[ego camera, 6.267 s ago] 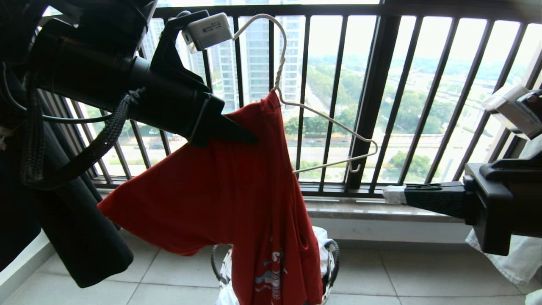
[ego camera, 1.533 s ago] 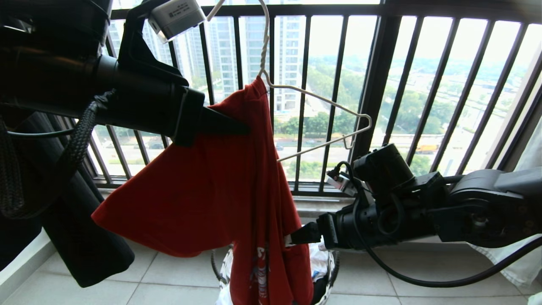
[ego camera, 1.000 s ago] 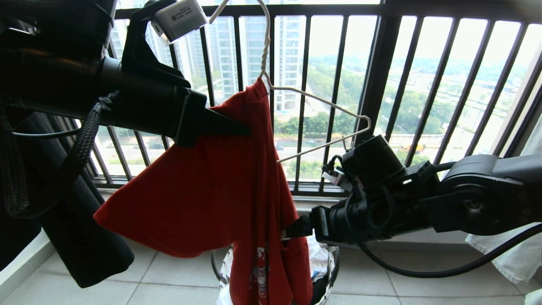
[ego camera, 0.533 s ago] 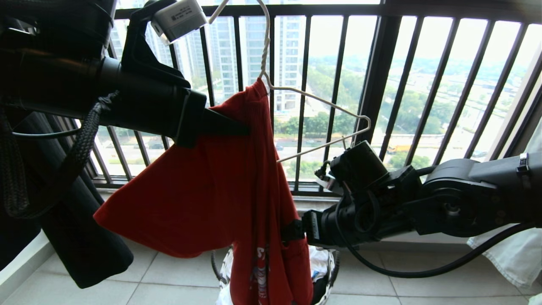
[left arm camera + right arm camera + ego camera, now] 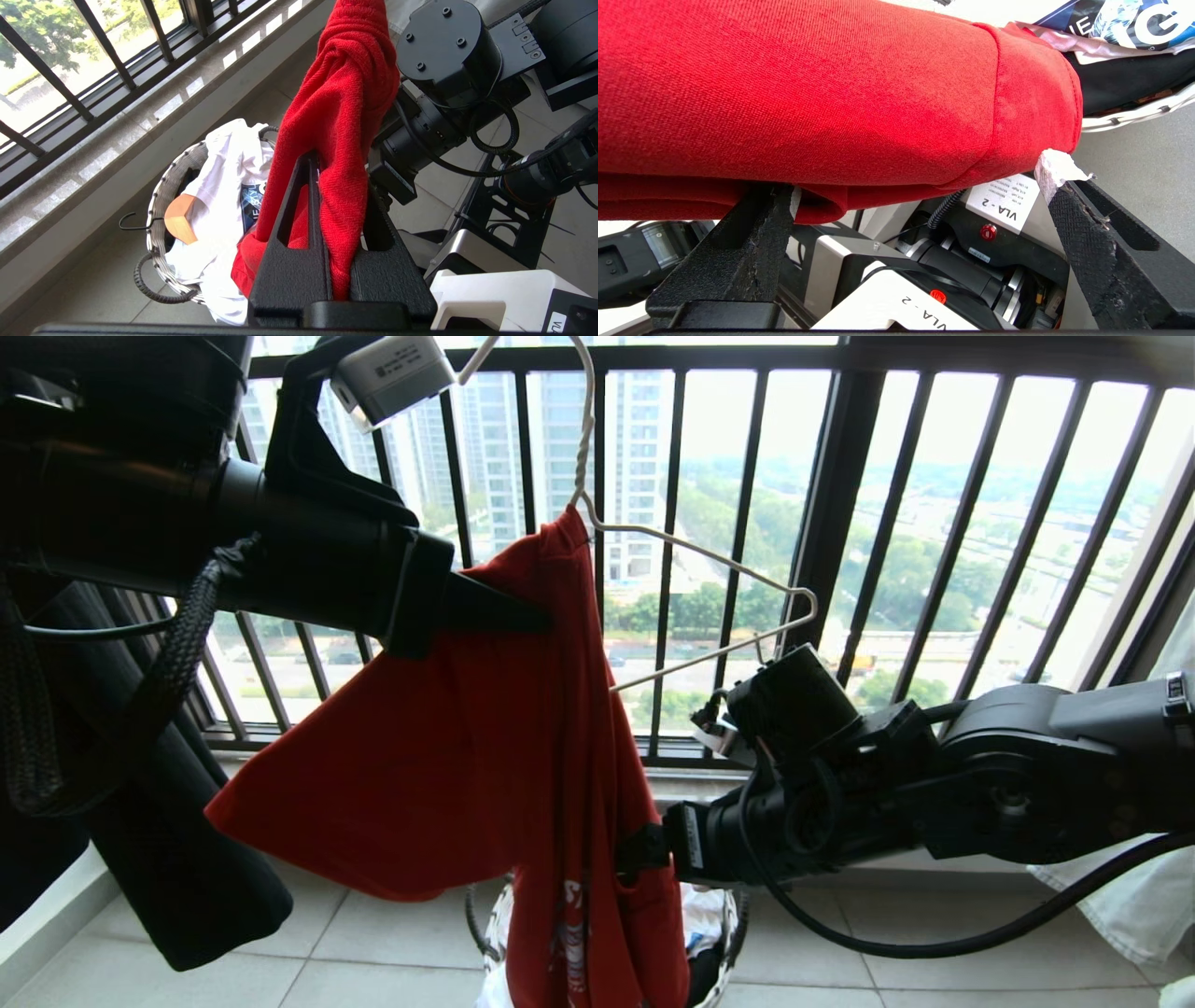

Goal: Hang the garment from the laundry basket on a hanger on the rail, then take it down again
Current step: Hang the clothes on the clothes rack

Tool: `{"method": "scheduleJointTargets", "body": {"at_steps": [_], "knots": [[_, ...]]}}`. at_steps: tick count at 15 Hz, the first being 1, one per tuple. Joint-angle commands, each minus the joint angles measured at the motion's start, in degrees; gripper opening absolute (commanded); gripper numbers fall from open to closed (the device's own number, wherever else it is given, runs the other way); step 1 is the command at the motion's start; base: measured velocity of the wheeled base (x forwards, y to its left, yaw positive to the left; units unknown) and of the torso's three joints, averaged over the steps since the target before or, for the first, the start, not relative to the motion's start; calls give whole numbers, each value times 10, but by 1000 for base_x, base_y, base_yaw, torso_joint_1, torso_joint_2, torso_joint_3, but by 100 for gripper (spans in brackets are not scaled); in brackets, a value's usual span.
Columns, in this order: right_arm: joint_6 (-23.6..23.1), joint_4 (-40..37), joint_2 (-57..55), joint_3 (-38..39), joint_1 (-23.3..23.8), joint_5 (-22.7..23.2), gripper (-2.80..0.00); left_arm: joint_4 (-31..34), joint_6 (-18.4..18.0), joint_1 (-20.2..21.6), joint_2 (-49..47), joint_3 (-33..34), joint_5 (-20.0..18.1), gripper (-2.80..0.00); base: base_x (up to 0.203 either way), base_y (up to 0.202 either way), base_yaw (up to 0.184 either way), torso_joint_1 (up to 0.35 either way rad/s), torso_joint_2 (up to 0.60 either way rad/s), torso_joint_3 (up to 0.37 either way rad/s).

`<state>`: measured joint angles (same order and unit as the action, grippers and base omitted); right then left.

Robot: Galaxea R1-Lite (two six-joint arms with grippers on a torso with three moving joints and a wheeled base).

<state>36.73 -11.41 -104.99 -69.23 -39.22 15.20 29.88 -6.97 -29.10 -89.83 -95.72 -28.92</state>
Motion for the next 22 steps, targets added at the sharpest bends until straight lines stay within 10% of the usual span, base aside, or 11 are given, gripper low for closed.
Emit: {"method": "scheduleJointTargets", "body": {"at_steps": [1,5,6,22], "knots": [[2,-10,1,-1,-1,4,0,2,0,0,1,0,-2,-280,0,0,0,0,0,0],[1,-10,1,-1,-1,4,0,-41,10,1,2,17,0,-280,0,0,0,0,0,0],[1,-11,2,-1,-1,4,-280,-45,13,1,2,19,0,-280,0,0,0,0,0,0],[-5,-15,39,-1,8,8,-280,-50,13,1,-2,21,0,-280,0,0,0,0,0,0]]}}
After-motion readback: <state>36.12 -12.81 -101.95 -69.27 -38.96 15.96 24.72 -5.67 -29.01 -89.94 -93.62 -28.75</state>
